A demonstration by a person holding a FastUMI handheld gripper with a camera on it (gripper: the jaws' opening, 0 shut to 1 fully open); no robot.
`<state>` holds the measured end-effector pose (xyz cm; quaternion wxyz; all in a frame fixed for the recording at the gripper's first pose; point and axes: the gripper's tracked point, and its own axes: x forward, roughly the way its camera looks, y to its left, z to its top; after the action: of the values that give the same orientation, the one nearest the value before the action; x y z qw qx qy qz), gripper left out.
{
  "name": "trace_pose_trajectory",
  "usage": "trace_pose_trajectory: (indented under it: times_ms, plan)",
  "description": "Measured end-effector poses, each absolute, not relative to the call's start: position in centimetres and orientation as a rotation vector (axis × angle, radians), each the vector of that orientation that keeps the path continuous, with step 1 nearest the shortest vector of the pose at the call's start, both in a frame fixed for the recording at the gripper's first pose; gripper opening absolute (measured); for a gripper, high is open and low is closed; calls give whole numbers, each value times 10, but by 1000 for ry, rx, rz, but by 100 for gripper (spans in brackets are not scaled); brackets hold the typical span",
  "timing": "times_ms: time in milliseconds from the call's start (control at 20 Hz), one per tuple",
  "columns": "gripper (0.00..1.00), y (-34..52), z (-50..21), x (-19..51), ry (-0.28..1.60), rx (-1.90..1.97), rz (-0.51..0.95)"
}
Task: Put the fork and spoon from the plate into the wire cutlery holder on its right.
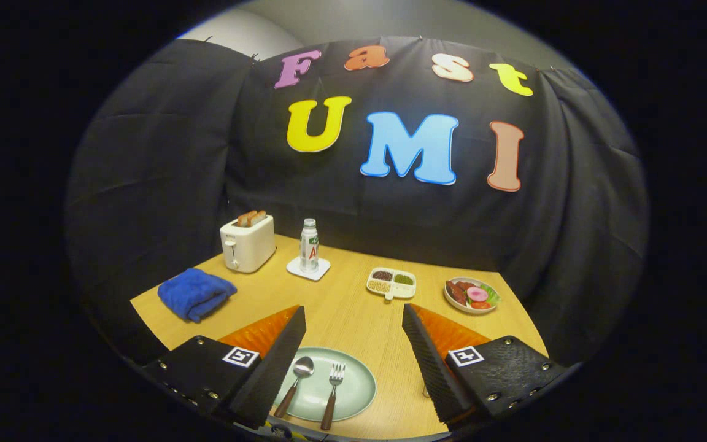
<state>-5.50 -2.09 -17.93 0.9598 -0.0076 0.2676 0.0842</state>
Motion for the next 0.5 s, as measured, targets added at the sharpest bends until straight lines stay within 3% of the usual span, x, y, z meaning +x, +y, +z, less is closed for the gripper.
trace_pose_trajectory:
  times_ms: [500]
  plan:
    - [97, -18, -289, -109, 939, -71, 285]
